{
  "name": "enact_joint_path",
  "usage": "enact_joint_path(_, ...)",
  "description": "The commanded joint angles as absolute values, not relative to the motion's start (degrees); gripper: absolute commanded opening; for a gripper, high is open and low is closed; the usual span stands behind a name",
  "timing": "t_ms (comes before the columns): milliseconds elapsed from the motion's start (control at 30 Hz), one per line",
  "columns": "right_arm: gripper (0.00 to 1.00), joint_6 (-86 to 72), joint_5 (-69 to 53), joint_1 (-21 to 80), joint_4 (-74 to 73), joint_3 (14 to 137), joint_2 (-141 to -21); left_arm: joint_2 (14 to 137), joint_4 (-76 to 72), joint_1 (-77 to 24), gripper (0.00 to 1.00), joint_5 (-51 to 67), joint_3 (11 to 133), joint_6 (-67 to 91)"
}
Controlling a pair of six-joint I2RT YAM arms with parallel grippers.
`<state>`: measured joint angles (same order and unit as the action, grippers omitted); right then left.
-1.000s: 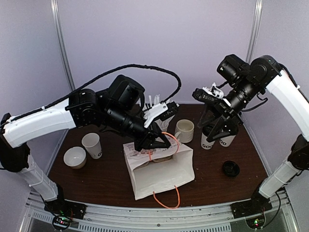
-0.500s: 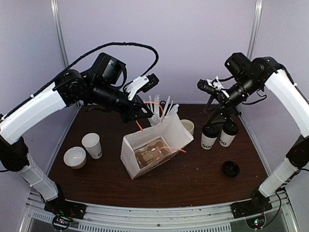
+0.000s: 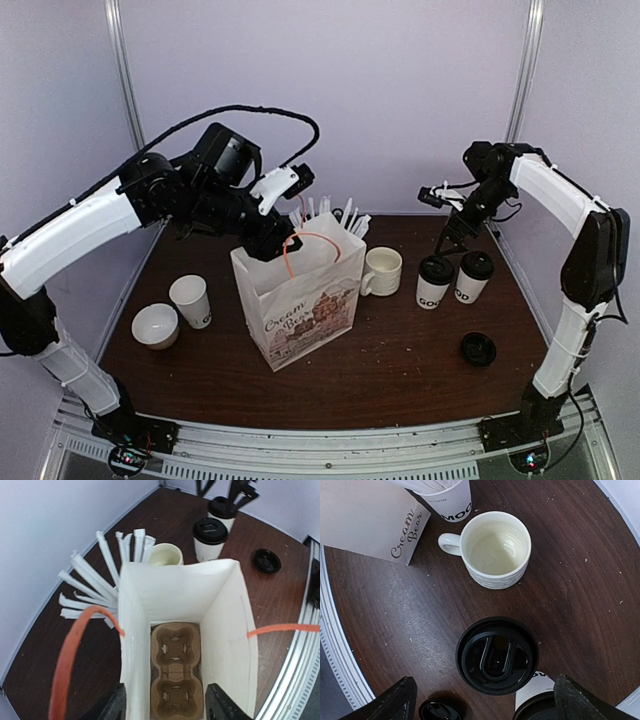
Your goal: Pack the takeout coffee
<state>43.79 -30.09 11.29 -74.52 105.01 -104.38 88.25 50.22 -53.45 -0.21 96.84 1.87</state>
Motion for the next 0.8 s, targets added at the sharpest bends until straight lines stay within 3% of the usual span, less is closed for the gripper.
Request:
enact_joint_path(0, 0.99, 46.2, -25.5, 11.4, -74.4, 107.8, -106.9, 86.0, 45.9, -53.3, 0.62, -11.2, 97.2, 1.6)
enact_joint_path(200, 0.91, 48.8, -22.0, 11.5, -79.3, 109.5, -110.3, 83.7, 44.0, -53.2, 0.78, -11.1, 95.1, 1.6)
enact_joint_path(267, 0.89, 48.9, -20.9, 11.6, -79.2, 108.5, -110.3, 83.4, 44.2, -53.2, 0.96, -11.3, 95.2, 2.3)
enact_joint_path(767, 0.82, 48.8, -17.1, 15.0, -76.5, 105.1, -111.4, 81.9, 42.8, -53.1, 0.98, -11.8, 94.1, 5.2)
